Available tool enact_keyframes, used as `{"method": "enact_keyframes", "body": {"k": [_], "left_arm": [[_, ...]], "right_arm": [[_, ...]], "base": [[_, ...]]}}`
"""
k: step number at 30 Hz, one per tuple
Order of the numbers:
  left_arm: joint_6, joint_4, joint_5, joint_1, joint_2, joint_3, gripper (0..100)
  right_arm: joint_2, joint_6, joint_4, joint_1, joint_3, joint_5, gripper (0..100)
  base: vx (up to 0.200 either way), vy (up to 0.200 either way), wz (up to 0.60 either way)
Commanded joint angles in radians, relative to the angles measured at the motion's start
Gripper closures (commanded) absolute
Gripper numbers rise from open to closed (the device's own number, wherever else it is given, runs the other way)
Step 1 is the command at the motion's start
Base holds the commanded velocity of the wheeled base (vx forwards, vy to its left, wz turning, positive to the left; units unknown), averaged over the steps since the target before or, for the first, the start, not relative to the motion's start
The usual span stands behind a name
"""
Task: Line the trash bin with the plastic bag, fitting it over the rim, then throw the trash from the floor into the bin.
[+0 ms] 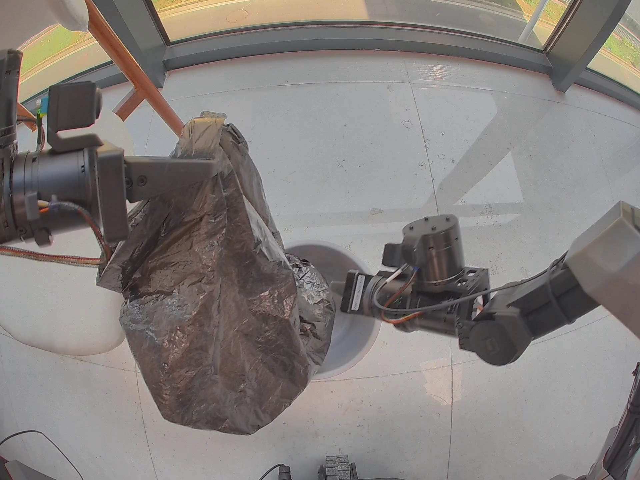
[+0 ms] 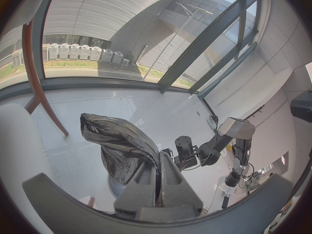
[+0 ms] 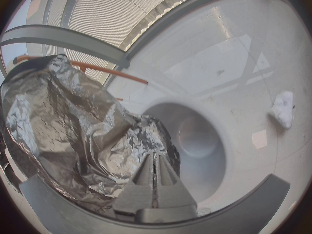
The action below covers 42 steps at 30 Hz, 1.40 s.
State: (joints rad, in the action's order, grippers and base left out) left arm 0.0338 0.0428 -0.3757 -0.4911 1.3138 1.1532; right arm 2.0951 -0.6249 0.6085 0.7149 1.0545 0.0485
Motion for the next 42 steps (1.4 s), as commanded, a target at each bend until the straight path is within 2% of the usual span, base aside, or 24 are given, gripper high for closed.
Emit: {"method": "enact_keyframes", "body": {"k": [1, 3, 6, 10, 12, 16, 19, 23, 29, 32, 36, 42], "left_arm": [[0.0, 0.0, 0.003, -0.015, 0.099, 0.076, 100], [0.0, 0.002, 0.003, -0.02, 0.122, 0.099, 100], [0.001, 0.003, 0.006, -0.038, 0.16, 0.118, 100], [0.001, 0.005, 0.008, -0.063, 0.191, 0.12, 100], [0.0, 0.003, 0.024, -0.063, 0.216, 0.122, 100], [0.0, 0.003, 0.054, -0.063, 0.243, 0.143, 100], [0.0, 0.002, 0.058, -0.063, 0.275, 0.198, 100], [0.0, 0.003, 0.058, -0.063, 0.3, 0.25, 100], [0.003, 0.009, 0.075, -0.063, 0.312, 0.292, 100], [0.003, 0.009, 0.08, -0.064, 0.314, 0.292, 100], [0.003, 0.009, 0.08, -0.064, 0.314, 0.29, 100], [0.003, 0.005, 0.08, -0.064, 0.314, 0.286, 100]], "right_arm": [[-0.125, 0.019, -0.007, -0.078, -0.021, 0.014, 100], [-0.179, 0.017, -0.013, -0.091, -0.034, 0.031, 100], [-0.277, 0.013, -0.069, -0.109, -0.068, 0.099, 100], [-0.371, 0.01, -0.176, -0.104, -0.125, 0.114, 100], [-0.415, 0.005, -0.225, -0.094, -0.175, 0.117, 100], [-0.437, -0.004, -0.225, -0.069, -0.237, 0.143, 100], [-0.454, -0.003, -0.22, -0.015, -0.3, 0.189, 100], [-0.445, -0.004, -0.227, 0.038, -0.304, 0.232, 100], [-0.371, -0.001, -0.219, 0.097, -0.286, 0.234, 100], [-0.303, -0.003, -0.214, 0.163, -0.257, 0.234, 100], [-0.242, -0.001, -0.213, 0.207, -0.222, 0.234, 100], [-0.113, -0.004, -0.213, 0.236, -0.037, 0.231, 100]], "base": [[0.0, 0.0, 0.0], [0.0, 0.0, 0.0], [0.0, 0.0, 0.0], [0.0, 0.0, 0.0], [0.0, 0.0, 0.0], [0.0, 0.0, 0.0], [0.0, 0.0, 0.0], [0.0, 0.0, 0.0], [0.0, 0.0, 0.0], [0.0, 0.0, 0.0], [0.0, 0.0, 0.0], [0.0, 0.0, 0.0]]}}
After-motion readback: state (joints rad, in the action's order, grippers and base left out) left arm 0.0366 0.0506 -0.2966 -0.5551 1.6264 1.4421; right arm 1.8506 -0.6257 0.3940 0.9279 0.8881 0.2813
